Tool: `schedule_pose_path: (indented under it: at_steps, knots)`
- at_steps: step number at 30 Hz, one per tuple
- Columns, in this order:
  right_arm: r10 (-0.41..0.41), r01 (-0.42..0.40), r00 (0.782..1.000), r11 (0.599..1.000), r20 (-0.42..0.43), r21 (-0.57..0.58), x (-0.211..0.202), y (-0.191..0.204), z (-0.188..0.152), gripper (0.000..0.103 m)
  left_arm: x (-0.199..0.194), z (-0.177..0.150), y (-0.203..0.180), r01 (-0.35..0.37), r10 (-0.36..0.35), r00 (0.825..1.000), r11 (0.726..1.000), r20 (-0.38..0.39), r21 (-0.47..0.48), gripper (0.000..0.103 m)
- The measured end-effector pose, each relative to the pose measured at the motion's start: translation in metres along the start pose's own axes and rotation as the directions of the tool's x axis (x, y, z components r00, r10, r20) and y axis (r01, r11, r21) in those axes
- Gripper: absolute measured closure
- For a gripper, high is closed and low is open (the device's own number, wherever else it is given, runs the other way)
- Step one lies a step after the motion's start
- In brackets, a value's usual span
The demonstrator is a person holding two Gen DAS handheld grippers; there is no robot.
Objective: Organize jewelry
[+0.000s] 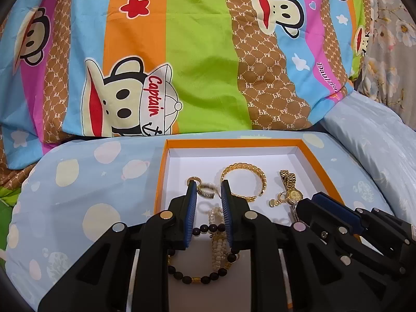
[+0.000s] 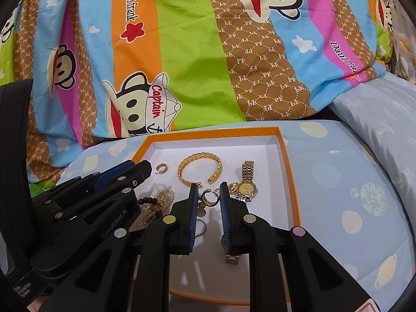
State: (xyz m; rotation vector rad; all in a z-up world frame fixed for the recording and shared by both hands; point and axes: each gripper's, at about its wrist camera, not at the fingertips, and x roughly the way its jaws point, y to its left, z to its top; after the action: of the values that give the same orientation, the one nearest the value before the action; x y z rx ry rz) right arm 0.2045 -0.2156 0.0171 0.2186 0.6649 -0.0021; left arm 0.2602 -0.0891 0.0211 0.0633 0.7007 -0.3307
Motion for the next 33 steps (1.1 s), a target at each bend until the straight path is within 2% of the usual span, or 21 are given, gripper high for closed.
schedule_pose_path:
  at_steps: [6, 23, 28, 29, 33]
  knots:
    - [-0.001, 0.001, 1.0, 1.0, 0.001, 0.0, 0.0, -0.001, -0.001, 0.084, 0.001, 0.0, 0.001, -0.006, 0.006, 1.0, 1.0, 0.0, -0.004, 0.081]
    - [-0.001, 0.001, 1.0, 1.0, -0.003, -0.002, -0.001, -0.001, -0.003, 0.084, -0.002, -0.001, 0.0, -0.004, 0.004, 1.0, 1.0, 0.009, -0.002, 0.081]
    - [-0.013, 0.013, 1.0, 1.0, 0.014, 0.013, -0.024, -0.006, -0.016, 0.08, -0.024, -0.012, 0.01, 0.012, -0.011, 0.999, 0.999, 0.034, -0.043, 0.081]
    - [-0.019, 0.019, 1.0, 1.0, 0.024, 0.015, -0.032, -0.008, -0.022, 0.077, -0.03, -0.016, 0.012, 0.015, -0.013, 0.999, 0.998, 0.038, -0.055, 0.081]
    - [-0.048, 0.047, 0.998, 0.999, 0.035, 0.007, -0.058, -0.009, -0.047, 0.077, -0.05, -0.035, 0.017, -0.002, 0.005, 0.999, 0.998, 0.046, -0.069, 0.08]
